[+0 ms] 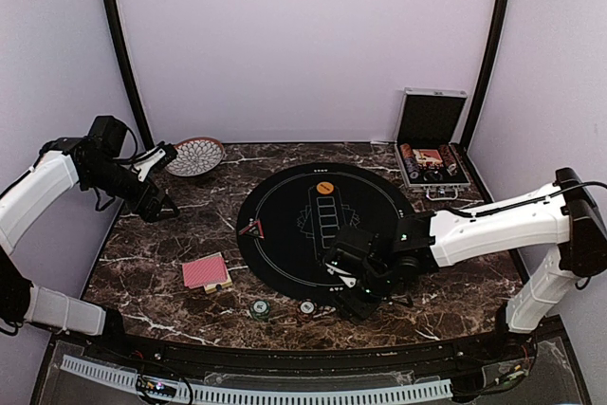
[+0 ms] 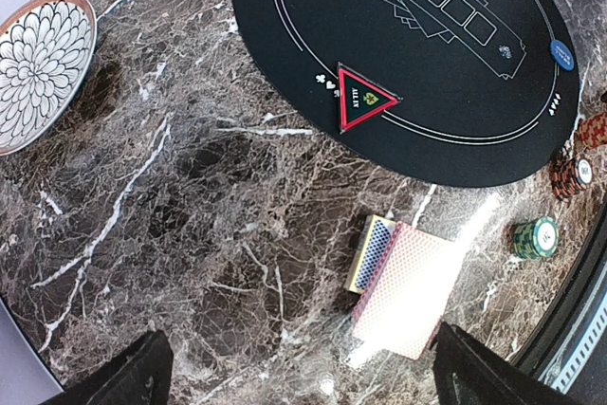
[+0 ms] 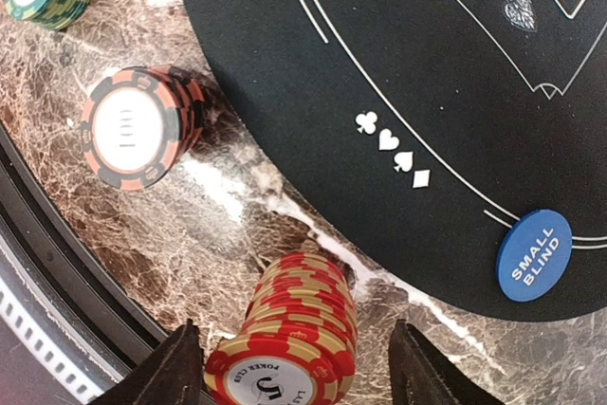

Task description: Distribute texas hold em gaming equipment

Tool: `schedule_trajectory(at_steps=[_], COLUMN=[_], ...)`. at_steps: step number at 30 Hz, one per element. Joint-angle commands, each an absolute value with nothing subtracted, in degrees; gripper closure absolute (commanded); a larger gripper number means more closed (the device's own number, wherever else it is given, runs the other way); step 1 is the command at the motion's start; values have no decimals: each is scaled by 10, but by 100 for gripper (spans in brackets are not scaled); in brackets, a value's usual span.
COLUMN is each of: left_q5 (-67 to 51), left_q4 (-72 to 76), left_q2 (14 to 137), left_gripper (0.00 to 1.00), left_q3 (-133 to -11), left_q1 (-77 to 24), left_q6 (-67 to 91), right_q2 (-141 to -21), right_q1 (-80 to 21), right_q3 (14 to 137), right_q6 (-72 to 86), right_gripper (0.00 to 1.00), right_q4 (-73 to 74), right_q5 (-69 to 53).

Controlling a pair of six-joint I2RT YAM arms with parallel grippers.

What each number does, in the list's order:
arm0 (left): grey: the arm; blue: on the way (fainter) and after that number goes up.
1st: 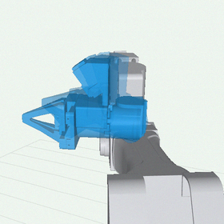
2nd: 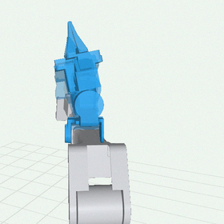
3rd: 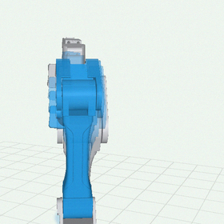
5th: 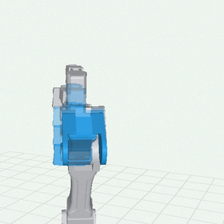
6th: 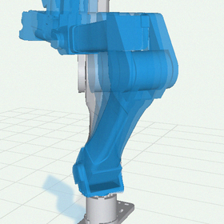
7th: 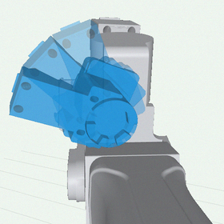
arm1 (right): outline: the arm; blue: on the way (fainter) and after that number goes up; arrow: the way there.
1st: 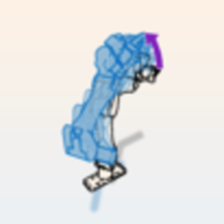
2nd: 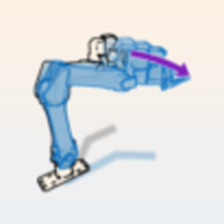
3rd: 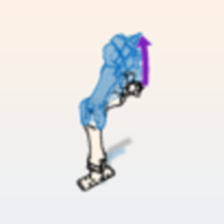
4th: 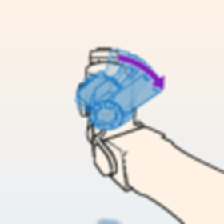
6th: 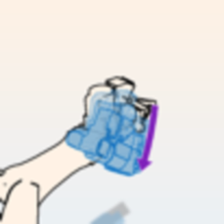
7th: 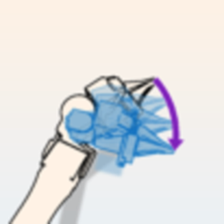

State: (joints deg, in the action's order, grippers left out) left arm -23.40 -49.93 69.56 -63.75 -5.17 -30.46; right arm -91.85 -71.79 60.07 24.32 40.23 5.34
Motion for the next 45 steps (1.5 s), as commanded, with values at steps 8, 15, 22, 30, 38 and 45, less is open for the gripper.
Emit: schedule_trajectory(at_steps=[8,15,22,30,38,45], left_q5=[-244,-242,-241,-241,-240,-239], left_q4=[-519,-519,-519,-517,-518,-521], left_q2=[684,682,681,679,680,679], left_gripper=[1,1,1,1,1,1], left_q3=[-657,-657,-656,-656,-658,-657], left_q1=[-55,-55,-55,-56,-55,-55], left_q6=[-313,-315,-316,-317,-317,-317], right_q2=[-919,-913,-902,-897,-907,-986], right_q1=[-725,-725,-725,-720,-621,-505], right_q3=[597,604,626,664,751,858], right_q6=[245,246,244,239,217,185], right_gripper=[52,68,85,97,97,98], right_q4=[389,394,416,451,464,425], right_q5=[51,49,49,82,103,139])
